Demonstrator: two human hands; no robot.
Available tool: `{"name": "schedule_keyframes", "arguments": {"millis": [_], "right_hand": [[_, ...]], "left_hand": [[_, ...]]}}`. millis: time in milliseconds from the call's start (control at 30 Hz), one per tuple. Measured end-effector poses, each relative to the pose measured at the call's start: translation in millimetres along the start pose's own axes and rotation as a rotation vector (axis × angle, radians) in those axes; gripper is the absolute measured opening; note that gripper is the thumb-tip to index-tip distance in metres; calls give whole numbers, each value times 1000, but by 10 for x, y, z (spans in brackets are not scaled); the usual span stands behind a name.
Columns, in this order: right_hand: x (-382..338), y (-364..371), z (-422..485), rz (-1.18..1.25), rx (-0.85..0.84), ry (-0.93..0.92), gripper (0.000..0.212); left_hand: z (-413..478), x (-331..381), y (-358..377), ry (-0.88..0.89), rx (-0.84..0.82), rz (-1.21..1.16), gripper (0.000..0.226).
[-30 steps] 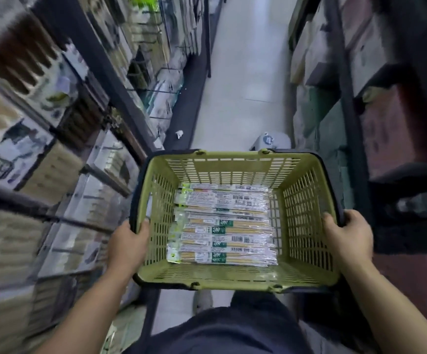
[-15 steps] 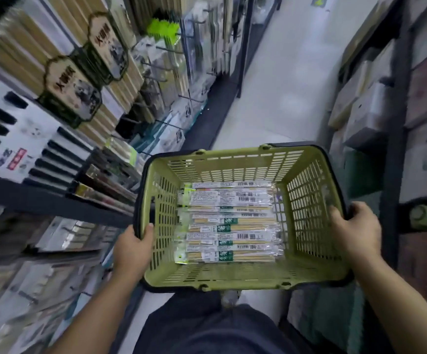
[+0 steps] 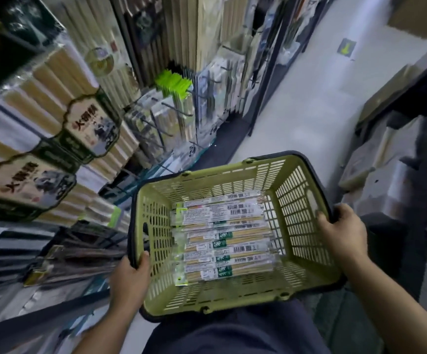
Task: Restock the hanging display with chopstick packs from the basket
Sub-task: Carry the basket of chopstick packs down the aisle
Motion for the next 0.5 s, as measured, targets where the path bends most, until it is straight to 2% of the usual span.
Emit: {"name": "schedule_keyframes", "arguments": {"millis": [233,400,500], "right_hand": [[-333,241,891,-91,-68,-92,17],[-649,612,1600,-177,-163,-243,16],[-844,925,2059,-232,-241,-309,24]], "left_hand": [[78,279,177,-54,105,-54,28],[69,372,386,-186,195,-94,25],[-30,451,552,-270,285,-120,20]]}}
Point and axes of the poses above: each hand's wrist, its own z-axis towards the middle knuckle, its own y-axis out of the palm, x = y × z, the point moved 6 cm from there along z, towards the middle knuckle, and after that the axes turned 2 degrees about y, right-handed, at the moved point
